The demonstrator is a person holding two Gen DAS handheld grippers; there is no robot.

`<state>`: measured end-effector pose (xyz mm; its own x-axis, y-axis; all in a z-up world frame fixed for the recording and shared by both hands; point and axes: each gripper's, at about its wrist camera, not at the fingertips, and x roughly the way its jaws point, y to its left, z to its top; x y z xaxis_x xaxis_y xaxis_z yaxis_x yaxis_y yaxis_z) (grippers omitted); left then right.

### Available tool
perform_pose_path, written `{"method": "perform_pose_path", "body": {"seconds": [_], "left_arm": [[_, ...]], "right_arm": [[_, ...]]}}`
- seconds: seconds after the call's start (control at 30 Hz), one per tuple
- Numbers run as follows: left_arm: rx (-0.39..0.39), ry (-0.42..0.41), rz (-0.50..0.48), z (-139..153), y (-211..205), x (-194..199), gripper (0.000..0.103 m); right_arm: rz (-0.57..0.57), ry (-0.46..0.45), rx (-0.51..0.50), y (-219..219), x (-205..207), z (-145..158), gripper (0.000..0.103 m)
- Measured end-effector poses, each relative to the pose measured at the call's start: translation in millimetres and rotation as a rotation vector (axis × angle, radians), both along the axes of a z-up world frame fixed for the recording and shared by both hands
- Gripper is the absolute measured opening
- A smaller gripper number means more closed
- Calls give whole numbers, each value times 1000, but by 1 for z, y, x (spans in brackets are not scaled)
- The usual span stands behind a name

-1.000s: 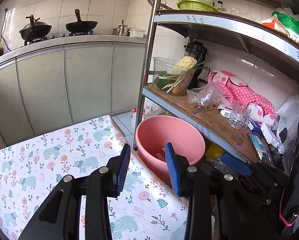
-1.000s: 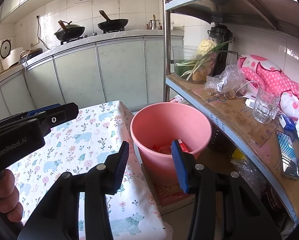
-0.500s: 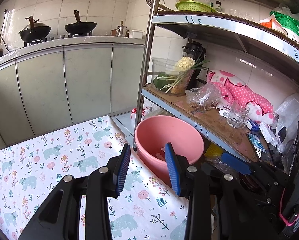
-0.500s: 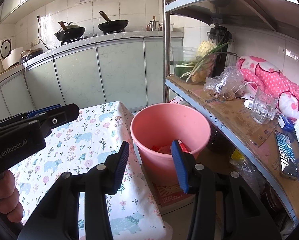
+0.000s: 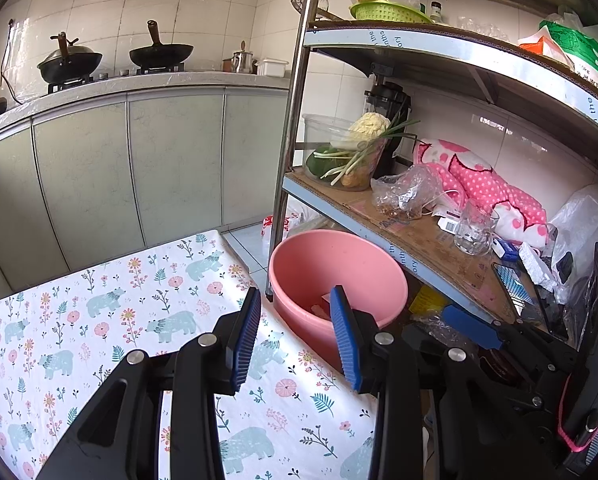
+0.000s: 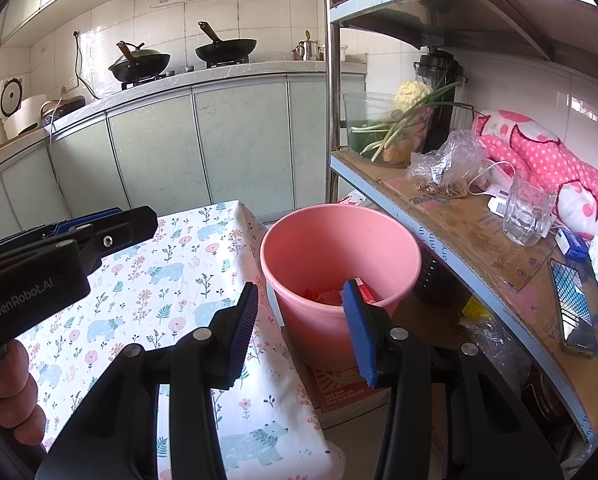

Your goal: Collect trash

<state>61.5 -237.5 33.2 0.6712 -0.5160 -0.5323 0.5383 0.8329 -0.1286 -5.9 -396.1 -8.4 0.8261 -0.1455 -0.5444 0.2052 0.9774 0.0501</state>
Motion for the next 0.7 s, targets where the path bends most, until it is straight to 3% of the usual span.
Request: {"method": "perform_pose_path", "body": {"seconds": [0.7], "left_arm": [[2, 12, 9, -6, 3, 5, 35]], "right_arm": [[6, 16, -2, 2, 4, -9, 45]]}}
